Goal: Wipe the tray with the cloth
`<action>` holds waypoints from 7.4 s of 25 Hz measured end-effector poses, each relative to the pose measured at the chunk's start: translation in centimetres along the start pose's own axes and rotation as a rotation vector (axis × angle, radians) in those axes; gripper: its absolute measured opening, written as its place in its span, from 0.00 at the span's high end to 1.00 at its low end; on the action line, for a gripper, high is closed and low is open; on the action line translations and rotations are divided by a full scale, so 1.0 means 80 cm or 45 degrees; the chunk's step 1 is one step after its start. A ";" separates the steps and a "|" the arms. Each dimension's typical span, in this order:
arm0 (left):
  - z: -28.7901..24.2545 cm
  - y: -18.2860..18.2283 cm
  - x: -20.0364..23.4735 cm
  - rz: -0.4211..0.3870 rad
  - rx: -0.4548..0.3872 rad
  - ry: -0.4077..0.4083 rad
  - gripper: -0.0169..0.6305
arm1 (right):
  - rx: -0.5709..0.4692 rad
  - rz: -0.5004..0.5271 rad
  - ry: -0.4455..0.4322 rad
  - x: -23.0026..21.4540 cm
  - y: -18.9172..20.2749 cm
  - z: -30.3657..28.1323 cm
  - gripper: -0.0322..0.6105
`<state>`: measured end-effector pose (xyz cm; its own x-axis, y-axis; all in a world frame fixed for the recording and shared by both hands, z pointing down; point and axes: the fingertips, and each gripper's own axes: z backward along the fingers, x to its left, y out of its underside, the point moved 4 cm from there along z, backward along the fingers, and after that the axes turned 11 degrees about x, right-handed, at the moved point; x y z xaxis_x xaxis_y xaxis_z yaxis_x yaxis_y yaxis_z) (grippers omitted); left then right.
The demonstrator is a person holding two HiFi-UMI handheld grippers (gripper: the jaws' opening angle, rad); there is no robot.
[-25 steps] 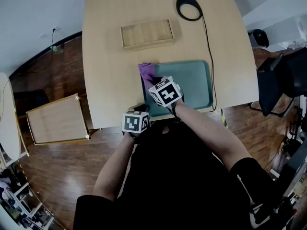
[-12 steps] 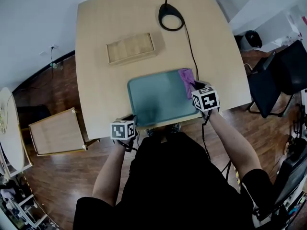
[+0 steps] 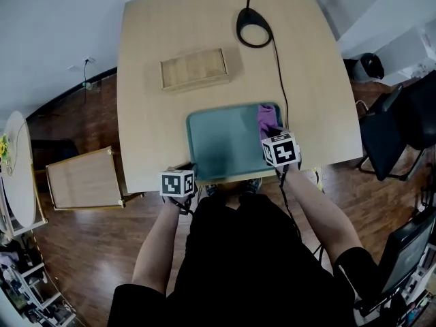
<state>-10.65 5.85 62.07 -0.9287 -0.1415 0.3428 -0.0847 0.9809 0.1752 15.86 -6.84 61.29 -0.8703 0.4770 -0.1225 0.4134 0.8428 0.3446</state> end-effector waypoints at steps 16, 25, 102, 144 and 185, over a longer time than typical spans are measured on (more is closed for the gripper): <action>-0.001 0.000 -0.002 -0.017 -0.018 0.164 0.87 | 0.056 0.127 -0.306 0.219 -0.050 -0.046 0.87; 0.000 -0.003 -0.004 -0.033 -0.011 0.197 0.87 | 0.092 0.196 -0.430 0.286 -0.076 -0.066 0.87; 0.004 -0.004 0.012 0.116 -0.006 0.291 0.89 | 0.210 0.179 -0.051 -0.037 0.077 0.046 0.87; -0.004 -0.002 0.010 0.117 0.013 0.424 0.88 | 0.180 0.502 -0.394 0.254 0.026 -0.014 0.87; 0.003 -0.058 0.023 0.064 0.046 0.204 0.88 | 0.228 1.118 -0.343 0.259 -0.085 -0.037 0.87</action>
<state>-12.02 1.10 61.68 -0.8628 -0.1087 0.4938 -0.0551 0.9910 0.1218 -5.76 -3.44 59.20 -0.1450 0.9838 -0.1055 0.9479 0.1687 0.2702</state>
